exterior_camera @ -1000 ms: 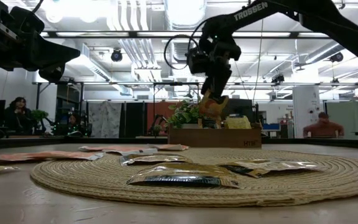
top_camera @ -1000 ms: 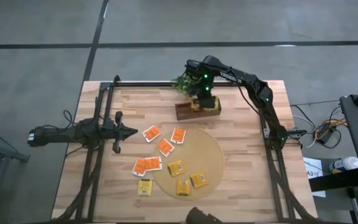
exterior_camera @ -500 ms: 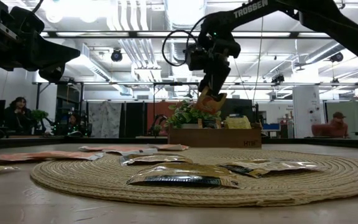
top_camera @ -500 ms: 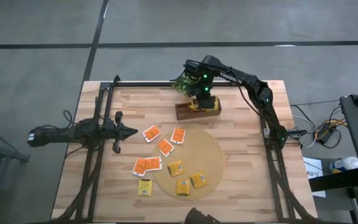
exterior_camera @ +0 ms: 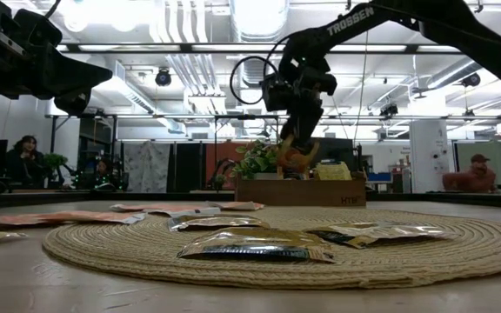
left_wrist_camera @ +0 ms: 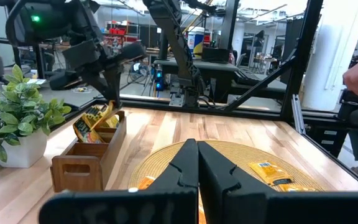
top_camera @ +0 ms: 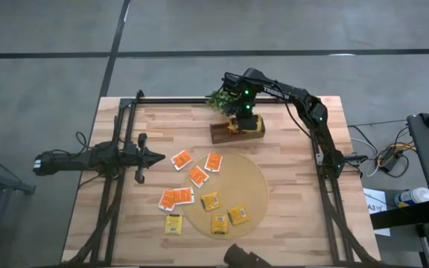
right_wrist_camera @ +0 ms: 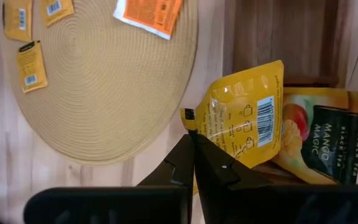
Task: Pick & Place Tea
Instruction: Put the orange tea bag into the middle section of the wooden organizer
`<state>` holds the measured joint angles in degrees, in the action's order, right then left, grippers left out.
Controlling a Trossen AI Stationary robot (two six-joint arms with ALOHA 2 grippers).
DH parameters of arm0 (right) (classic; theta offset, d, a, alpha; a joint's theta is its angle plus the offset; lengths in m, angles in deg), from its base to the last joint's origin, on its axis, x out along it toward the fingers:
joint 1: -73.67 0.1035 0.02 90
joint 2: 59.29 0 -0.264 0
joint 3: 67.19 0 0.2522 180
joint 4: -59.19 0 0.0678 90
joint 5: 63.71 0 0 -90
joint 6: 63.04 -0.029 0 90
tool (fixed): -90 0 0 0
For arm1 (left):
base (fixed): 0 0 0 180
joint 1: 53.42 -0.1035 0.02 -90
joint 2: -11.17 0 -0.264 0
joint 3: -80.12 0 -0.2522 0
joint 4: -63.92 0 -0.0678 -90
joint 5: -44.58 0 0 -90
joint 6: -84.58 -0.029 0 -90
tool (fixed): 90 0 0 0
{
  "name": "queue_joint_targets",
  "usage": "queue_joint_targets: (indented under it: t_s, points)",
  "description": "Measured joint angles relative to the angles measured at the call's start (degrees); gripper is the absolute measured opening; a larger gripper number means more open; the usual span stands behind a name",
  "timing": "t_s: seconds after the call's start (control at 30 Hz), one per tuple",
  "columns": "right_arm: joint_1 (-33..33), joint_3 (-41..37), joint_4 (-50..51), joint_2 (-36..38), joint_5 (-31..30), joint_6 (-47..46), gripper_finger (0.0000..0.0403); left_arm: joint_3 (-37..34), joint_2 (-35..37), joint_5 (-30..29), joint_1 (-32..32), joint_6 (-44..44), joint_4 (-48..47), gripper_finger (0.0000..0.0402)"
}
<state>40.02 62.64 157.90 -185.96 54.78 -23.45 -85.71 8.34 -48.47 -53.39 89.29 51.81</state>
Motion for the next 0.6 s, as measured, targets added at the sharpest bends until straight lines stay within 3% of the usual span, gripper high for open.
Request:
queue_joint_targets:
  t_s: [0.6]
  points:
    - [-1.6, -6.0, -2.8, 0.0, 0.0, 0.2, 0.0008, 0.0, 0.0, 0.0, 0.0, 0.0, 0.0, 0.0]
